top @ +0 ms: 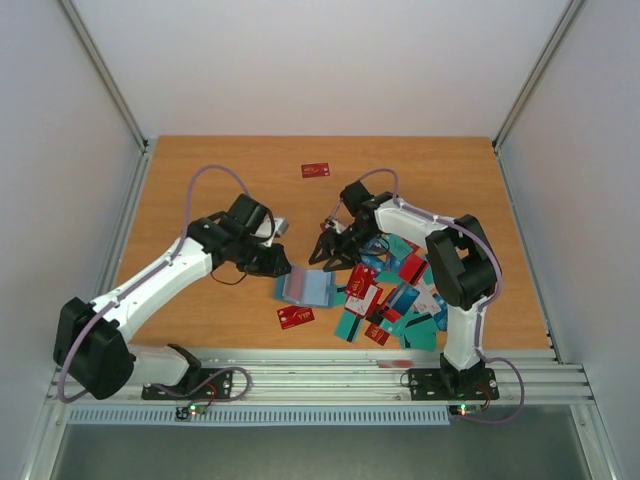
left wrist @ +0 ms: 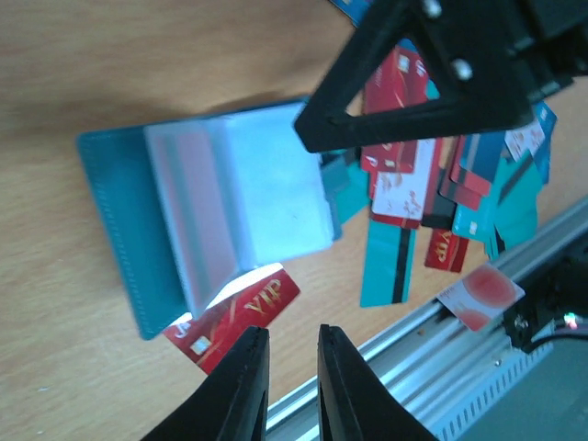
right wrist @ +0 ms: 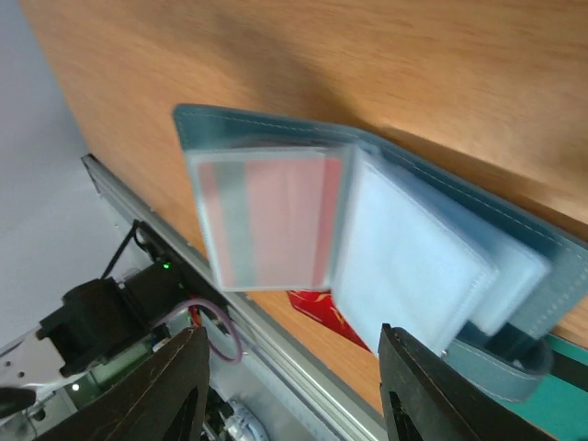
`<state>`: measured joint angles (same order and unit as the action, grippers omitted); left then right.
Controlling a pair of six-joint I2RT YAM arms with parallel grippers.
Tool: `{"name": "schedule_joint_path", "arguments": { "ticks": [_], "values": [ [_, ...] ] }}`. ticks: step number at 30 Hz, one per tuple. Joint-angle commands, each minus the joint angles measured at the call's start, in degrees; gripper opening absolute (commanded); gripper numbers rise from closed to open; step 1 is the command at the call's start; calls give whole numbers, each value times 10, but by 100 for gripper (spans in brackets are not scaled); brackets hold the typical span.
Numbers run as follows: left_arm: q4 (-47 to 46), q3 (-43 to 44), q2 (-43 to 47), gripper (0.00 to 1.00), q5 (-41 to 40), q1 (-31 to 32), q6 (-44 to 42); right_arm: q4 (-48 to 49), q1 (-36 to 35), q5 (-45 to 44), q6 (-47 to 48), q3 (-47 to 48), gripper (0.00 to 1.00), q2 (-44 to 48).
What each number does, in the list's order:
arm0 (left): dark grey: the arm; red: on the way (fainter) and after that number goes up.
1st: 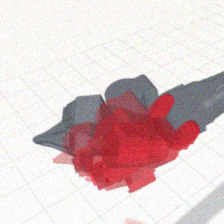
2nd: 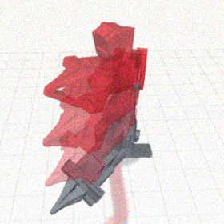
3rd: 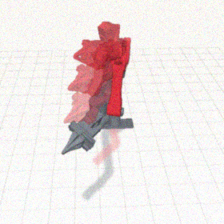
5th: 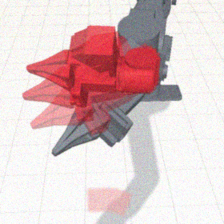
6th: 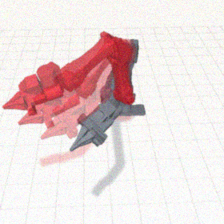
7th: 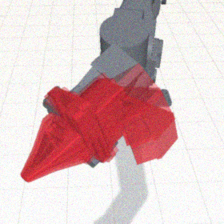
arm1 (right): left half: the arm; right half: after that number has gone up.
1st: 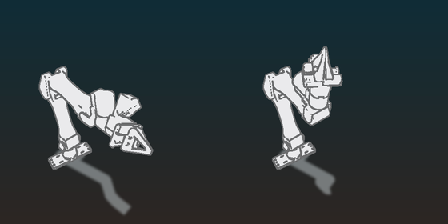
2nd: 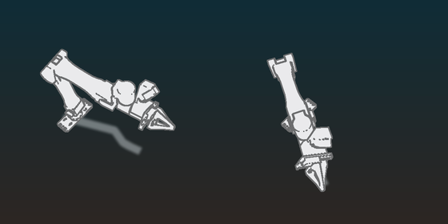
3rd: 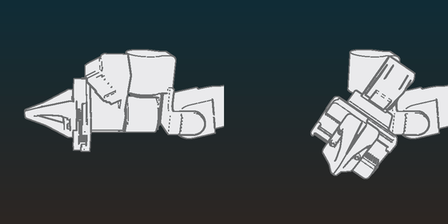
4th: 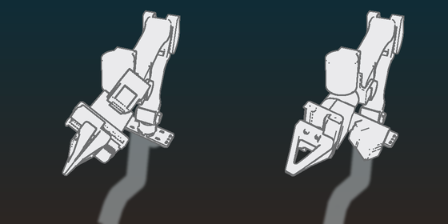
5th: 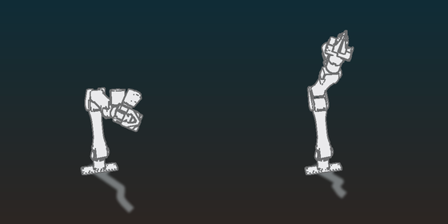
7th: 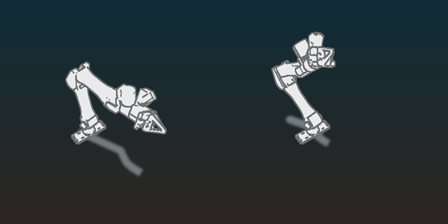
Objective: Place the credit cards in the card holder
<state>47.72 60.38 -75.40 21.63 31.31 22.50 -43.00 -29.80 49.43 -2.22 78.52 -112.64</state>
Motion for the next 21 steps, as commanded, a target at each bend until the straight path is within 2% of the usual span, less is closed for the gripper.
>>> {"name": "schedule_joint_path", "arguments": {
  "ticks": [1, 8, 16, 21],
  "values": [
    [-30, 13, -11, 18, 28, 35, 4, -14, 9, -37, 12, -23, 52, 49],
    [-57, 42, -57, 18, 32, 90, 19, -16, 68, -102, -4, -100, 53, 134],
    [-85, 142, -205, 22, 34, 141, 24, -18, 149, -165, -30, -208, 56, 232],
    [-85, 214, -321, 22, 40, 145, 38, 19, 196, -147, -33, -251, 58, 240]
  ]
}}
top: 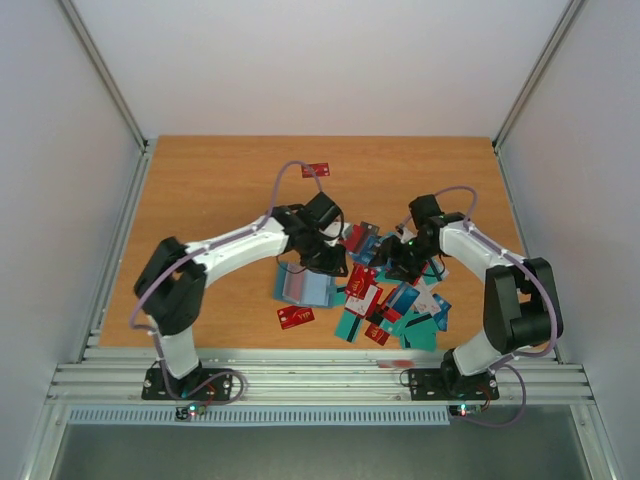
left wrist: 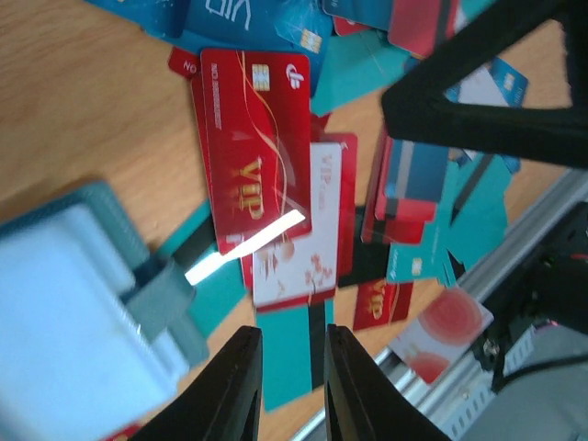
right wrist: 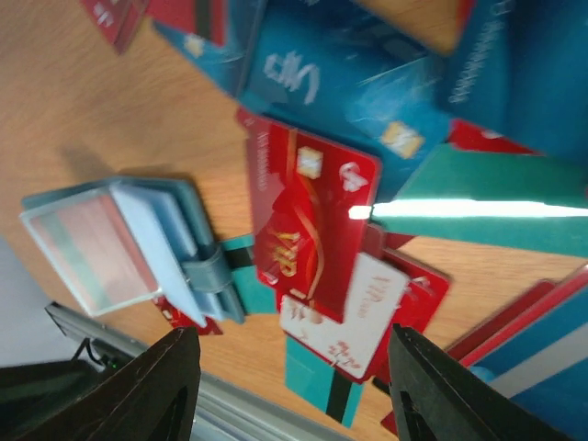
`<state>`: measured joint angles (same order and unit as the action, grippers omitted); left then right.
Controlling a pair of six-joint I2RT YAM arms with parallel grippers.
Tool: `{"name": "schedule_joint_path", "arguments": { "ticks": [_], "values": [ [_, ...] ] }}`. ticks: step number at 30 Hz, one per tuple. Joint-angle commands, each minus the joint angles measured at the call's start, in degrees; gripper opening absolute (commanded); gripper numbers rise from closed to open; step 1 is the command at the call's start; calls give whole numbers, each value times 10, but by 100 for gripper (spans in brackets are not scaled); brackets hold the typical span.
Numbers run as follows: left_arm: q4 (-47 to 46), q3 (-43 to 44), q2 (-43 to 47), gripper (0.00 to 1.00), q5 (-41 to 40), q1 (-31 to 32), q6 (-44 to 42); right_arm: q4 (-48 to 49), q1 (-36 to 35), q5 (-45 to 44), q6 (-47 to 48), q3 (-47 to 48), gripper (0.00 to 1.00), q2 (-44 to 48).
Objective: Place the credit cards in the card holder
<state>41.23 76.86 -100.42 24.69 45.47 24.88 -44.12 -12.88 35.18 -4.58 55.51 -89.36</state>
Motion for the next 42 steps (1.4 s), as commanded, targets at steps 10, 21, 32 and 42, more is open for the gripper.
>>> {"name": "schedule_joint_path", "arguments": {
  "ticks": [10, 21, 32, 42],
  "values": [
    [51, 161, -219, 19, 5, 4, -12, 135, 31, 61, -19, -68, 57, -45],
    [74, 176, -260, 13, -2, 3, -33, 200, 31, 72, -22, -86, 56, -77],
    [70, 179, -300, 9, 26, 4, -56, 246, 31, 85, -24, -109, 53, -101],
    [75, 196, -323, 8, 34, 4, -73, 303, 31, 145, -27, -140, 48, -101]
  ]
}}
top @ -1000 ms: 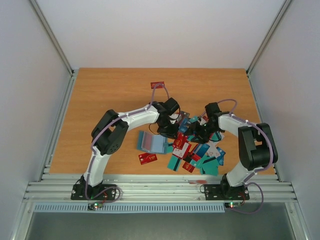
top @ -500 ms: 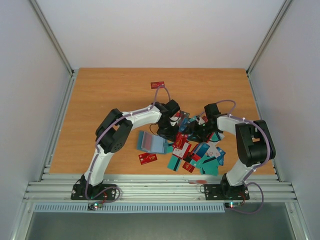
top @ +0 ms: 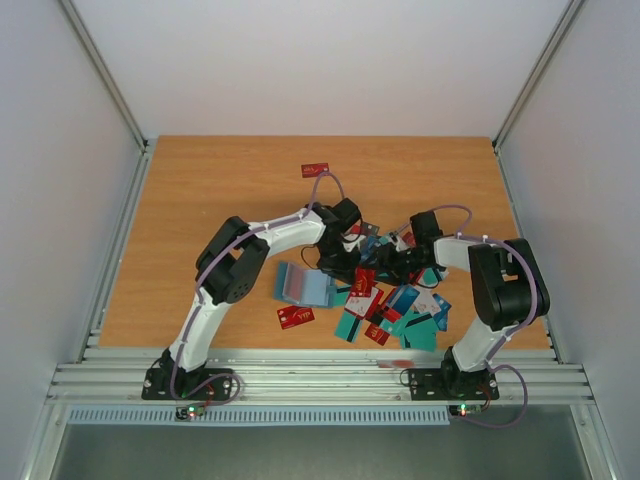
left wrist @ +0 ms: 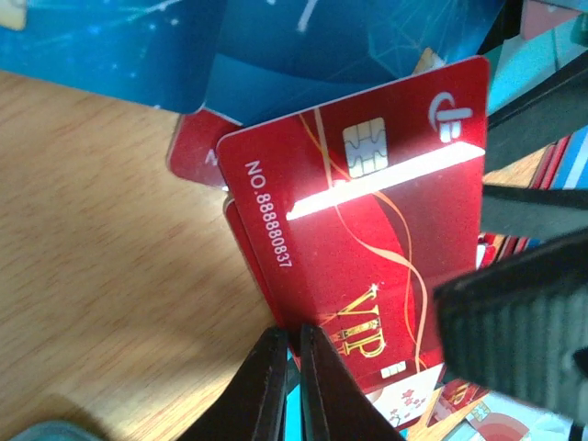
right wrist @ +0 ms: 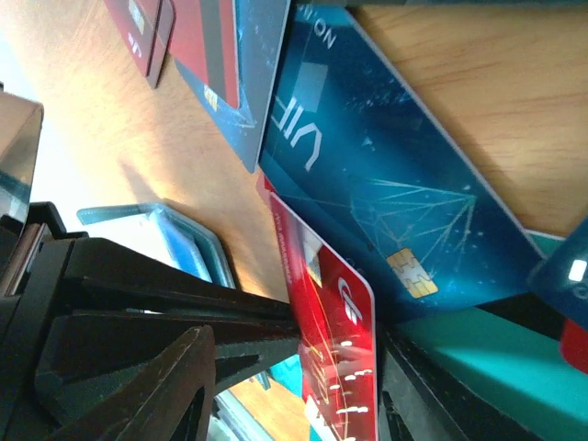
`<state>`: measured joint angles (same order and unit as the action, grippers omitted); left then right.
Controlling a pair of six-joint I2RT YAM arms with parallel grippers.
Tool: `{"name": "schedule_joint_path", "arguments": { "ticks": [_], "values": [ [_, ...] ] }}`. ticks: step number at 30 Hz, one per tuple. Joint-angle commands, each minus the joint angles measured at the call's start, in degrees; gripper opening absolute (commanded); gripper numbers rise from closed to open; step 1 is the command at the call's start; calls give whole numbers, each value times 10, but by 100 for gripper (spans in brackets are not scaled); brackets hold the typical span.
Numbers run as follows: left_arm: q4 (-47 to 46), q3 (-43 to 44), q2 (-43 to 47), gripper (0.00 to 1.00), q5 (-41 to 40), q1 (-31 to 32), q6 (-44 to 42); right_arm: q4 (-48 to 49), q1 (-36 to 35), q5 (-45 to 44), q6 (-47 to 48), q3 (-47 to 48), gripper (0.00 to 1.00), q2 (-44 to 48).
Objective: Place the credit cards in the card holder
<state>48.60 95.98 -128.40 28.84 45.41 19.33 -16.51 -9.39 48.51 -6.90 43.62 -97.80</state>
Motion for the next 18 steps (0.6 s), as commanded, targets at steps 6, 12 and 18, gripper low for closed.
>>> {"name": "schedule_joint_path", "arguments": {
  "ticks": [6, 12, 18],
  "values": [
    [6, 8, -48, 8, -7, 5, -23, 27, -4, 18, 2, -25, 33, -9],
    [6, 10, -41, 8, -6, 5, -24, 14, -4, 11, 10, -24, 10, -16],
    [4, 1, 11, 10, -17, 3, -13, -16, -4, 5, 10, -15, 1, -5]
  ]
}}
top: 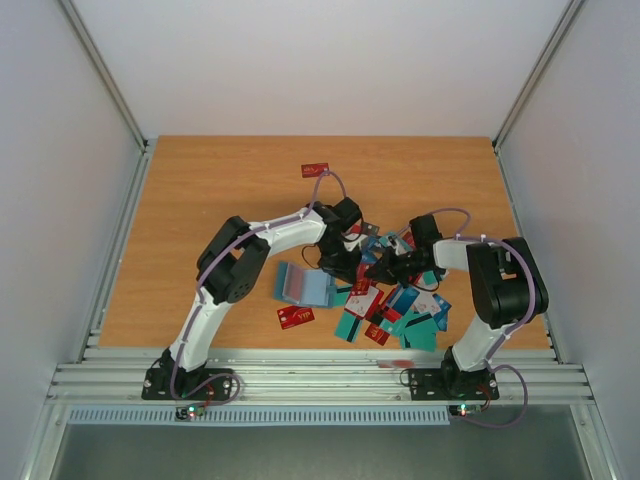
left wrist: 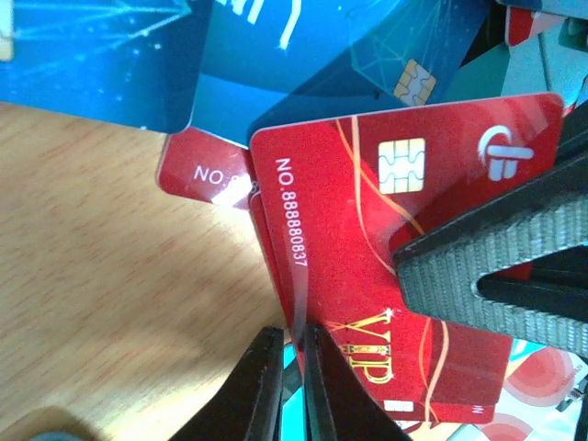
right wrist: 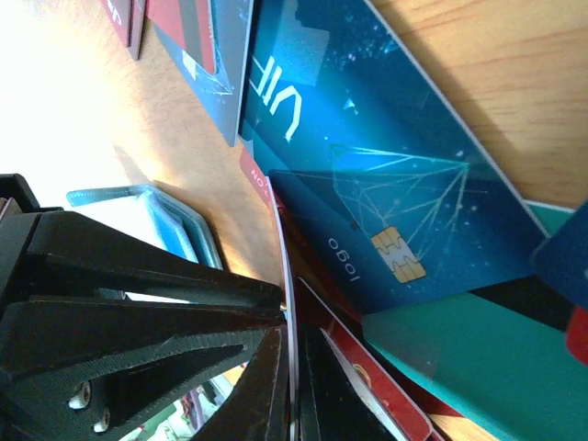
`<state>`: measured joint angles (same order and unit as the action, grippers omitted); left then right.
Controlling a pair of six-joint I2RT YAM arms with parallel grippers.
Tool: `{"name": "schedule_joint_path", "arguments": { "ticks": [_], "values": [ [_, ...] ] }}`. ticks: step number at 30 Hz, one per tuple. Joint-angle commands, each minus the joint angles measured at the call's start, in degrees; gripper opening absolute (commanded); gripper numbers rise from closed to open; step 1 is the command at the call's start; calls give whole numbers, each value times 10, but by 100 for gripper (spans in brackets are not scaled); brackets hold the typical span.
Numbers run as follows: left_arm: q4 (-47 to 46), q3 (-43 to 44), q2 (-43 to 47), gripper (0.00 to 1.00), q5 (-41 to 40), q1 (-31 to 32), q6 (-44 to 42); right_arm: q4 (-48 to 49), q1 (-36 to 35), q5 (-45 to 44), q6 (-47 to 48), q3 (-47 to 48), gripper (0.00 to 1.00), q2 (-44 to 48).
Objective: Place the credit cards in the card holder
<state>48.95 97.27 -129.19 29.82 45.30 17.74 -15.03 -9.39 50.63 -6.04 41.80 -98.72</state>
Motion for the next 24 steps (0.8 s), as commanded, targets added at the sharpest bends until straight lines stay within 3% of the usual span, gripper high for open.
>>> {"name": "schedule_joint_path", "arguments": {
  "ticks": [1, 9, 16, 24],
  "values": [
    [-3, -17, 33, 12, -27, 2, 8, -34, -4, -12, -3, 5, 1, 10],
    [-48, -77, 200, 26, -20, -38, 81, -69, -4, 15, -52, 46, 1, 102],
    [-268, -223, 362, 39, 58, -105, 255, -64, -4, 23, -146, 127, 1, 184],
    [-422, -250, 430, 47, 117, -123, 321, 31, -4, 40, -276, 195, 1, 235]
  ]
}}
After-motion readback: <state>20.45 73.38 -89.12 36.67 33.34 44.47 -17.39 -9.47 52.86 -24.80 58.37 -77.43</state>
